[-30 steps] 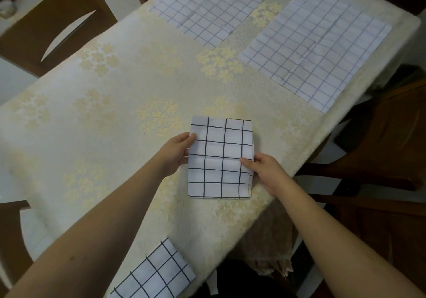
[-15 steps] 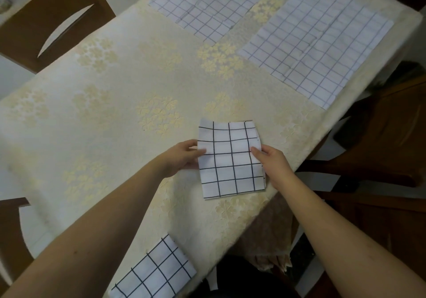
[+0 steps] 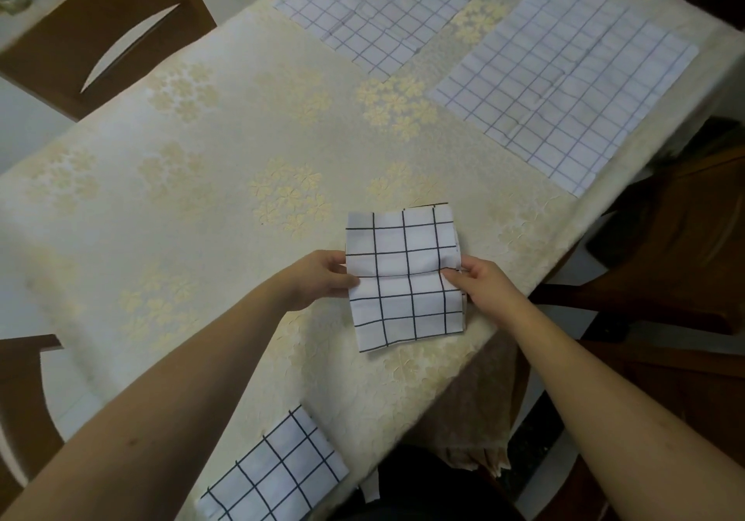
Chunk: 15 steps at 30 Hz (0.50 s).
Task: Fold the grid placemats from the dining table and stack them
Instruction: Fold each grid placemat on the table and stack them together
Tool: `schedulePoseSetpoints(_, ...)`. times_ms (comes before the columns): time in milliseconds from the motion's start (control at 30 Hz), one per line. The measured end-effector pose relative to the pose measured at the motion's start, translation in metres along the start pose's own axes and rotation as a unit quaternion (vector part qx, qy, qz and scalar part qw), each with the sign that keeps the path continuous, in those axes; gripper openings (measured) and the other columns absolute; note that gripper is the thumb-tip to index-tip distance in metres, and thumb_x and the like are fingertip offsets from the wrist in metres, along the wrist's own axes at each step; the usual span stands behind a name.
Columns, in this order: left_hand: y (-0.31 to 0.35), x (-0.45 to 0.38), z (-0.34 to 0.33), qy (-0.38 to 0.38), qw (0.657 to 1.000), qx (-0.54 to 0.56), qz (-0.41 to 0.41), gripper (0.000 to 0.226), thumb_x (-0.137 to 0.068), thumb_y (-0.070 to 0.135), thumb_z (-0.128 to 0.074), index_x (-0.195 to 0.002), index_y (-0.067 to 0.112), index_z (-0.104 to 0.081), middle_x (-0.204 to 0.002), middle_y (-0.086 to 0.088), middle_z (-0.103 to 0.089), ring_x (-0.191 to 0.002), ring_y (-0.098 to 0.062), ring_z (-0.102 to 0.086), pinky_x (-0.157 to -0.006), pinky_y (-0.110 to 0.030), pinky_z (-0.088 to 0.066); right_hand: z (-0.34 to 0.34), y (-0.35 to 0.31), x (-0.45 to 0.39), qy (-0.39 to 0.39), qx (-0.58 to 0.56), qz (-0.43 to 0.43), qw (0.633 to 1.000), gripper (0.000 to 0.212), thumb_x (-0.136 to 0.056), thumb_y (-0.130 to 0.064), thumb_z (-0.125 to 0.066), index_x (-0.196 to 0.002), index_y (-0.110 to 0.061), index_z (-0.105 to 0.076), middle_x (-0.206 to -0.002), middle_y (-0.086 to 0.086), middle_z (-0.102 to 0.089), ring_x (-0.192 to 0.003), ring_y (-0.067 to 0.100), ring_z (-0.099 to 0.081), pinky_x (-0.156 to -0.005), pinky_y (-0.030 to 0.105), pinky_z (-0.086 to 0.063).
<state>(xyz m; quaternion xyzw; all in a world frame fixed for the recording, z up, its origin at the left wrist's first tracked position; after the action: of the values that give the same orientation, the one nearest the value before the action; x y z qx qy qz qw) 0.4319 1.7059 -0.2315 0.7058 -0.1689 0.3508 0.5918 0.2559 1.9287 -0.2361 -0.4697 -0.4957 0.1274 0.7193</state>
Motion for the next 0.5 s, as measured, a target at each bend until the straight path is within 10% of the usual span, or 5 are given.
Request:
schedulePoseSetpoints(333, -0.0019, 0.0059, -0.0033, 0.052, 0.998, -0.001, -0.019, 0.023, -0.094, -0.004, -0.054, -0.09, 0.006, -0.075, -0.09, -0.001, -0.075, -0.084, -0.014, -0.071, -0.076, -0.023, -0.058, -0.0027, -0.0036, 0.0028, 0.051, -0.048, -0.039, 0.997, 0.042, -0.092, 0.003, -0.053, -0.067, -0.023, -0.075, -0.094, 0.007, -0.07, -0.081, 0.024, -0.066, -0.068, 0.032, -0.057)
schedulePoseSetpoints(500, 0.0014, 0.0068, -0.0067, 0.06, 0.996, 0.067, -0.001, 0.026, -0.098, 0.007, -0.047, -0.096, 0.006, -0.073, -0.109, -0.009, -0.072, -0.098, -0.025, -0.07, -0.088, -0.035, -0.057, -0.0032, 0.0006, -0.0035, 0.083, -0.216, -0.101, 0.968, 0.027, -0.099, -0.029, -0.05, -0.121, -0.023, -0.063, -0.11, 0.012, -0.07, -0.103, 0.029, -0.066, -0.086, 0.045, -0.055)
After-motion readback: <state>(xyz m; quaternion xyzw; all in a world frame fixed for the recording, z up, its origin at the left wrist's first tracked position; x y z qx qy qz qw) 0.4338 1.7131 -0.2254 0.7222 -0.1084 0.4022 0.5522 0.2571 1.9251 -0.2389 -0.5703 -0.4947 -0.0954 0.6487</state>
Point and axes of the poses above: each hand's wrist, its own x-axis away from the middle knuckle, its own z-axis out of the back of the hand, y = z × x, the point moved 2 cm from there along -x, towards the middle knuckle
